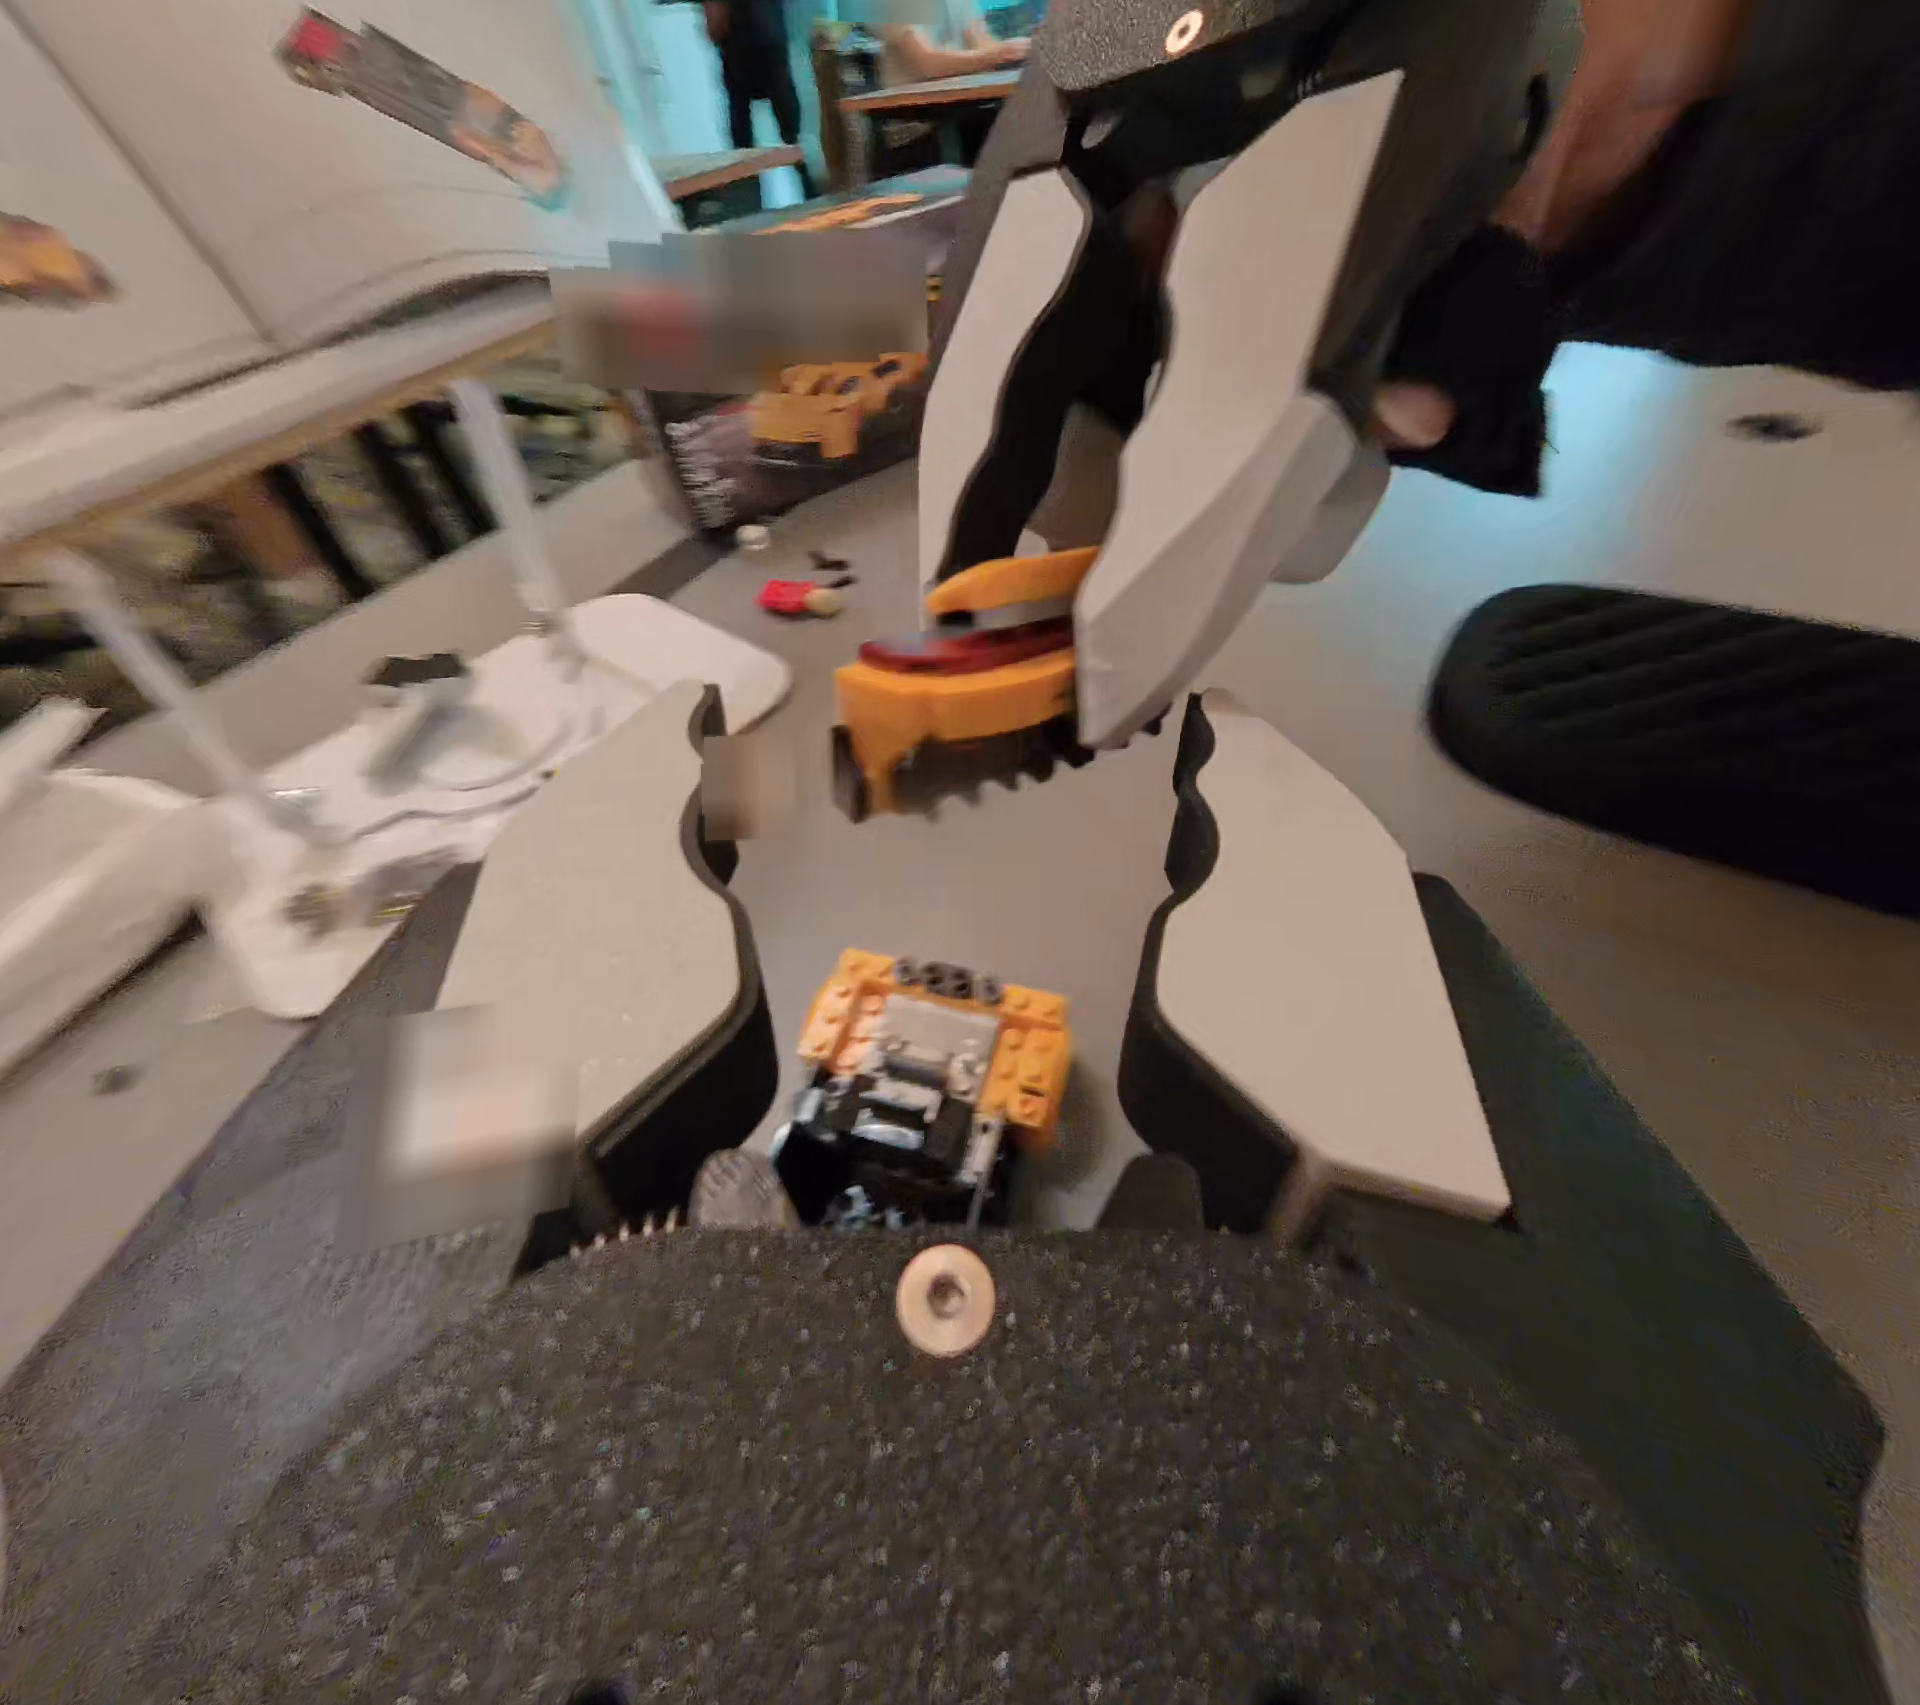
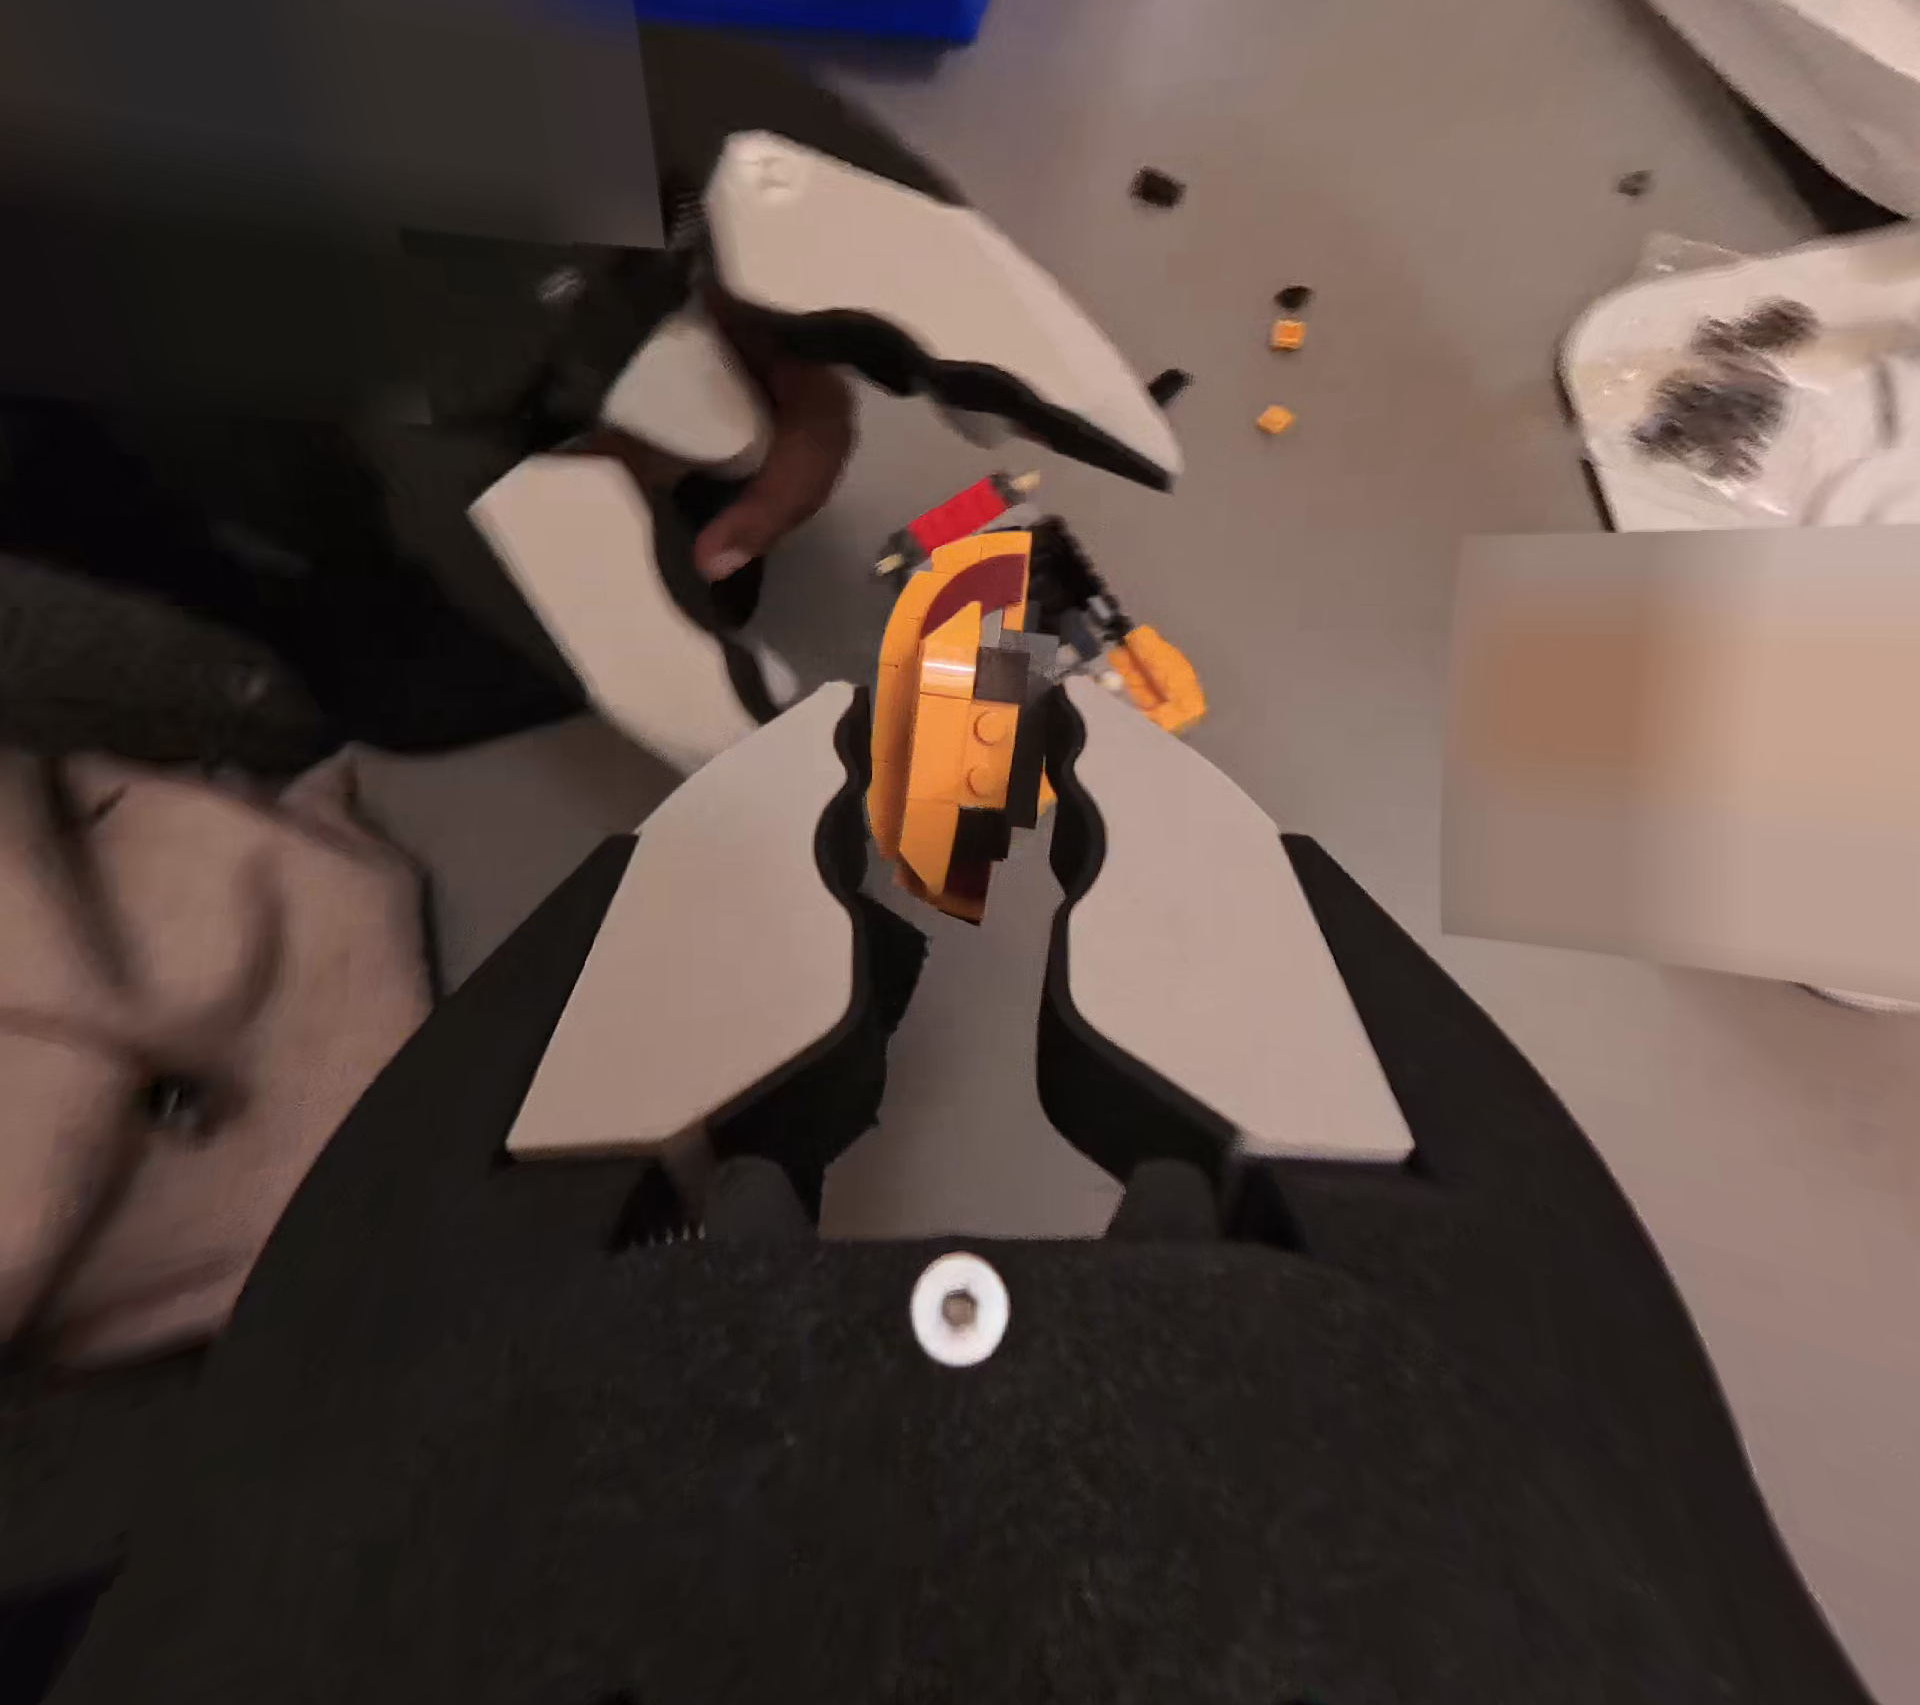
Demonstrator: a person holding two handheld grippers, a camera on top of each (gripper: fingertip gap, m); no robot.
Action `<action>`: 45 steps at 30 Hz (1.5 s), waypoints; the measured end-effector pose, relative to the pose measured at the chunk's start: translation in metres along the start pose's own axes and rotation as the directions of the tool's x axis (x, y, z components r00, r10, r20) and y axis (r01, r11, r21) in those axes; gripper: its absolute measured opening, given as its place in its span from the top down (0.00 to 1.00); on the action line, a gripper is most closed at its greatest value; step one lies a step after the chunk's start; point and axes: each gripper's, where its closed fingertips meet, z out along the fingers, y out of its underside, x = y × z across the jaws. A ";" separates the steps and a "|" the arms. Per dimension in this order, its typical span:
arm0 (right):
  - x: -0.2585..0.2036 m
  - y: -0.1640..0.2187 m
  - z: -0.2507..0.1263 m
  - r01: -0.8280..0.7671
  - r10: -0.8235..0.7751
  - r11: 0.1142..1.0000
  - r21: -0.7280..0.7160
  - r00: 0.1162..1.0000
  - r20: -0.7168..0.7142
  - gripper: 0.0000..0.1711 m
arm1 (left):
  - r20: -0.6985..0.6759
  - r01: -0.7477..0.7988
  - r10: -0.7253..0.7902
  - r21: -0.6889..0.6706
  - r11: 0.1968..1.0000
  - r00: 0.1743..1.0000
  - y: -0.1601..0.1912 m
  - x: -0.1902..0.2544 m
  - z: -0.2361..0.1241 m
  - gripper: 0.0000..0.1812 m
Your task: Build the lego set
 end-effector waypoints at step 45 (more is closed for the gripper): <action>-0.031 0.018 -0.033 0.398 -0.371 0.904 -0.156 0.912 0.177 0.82 | -0.517 0.376 -0.244 0.166 0.912 0.821 -0.029 0.045 -0.021 0.73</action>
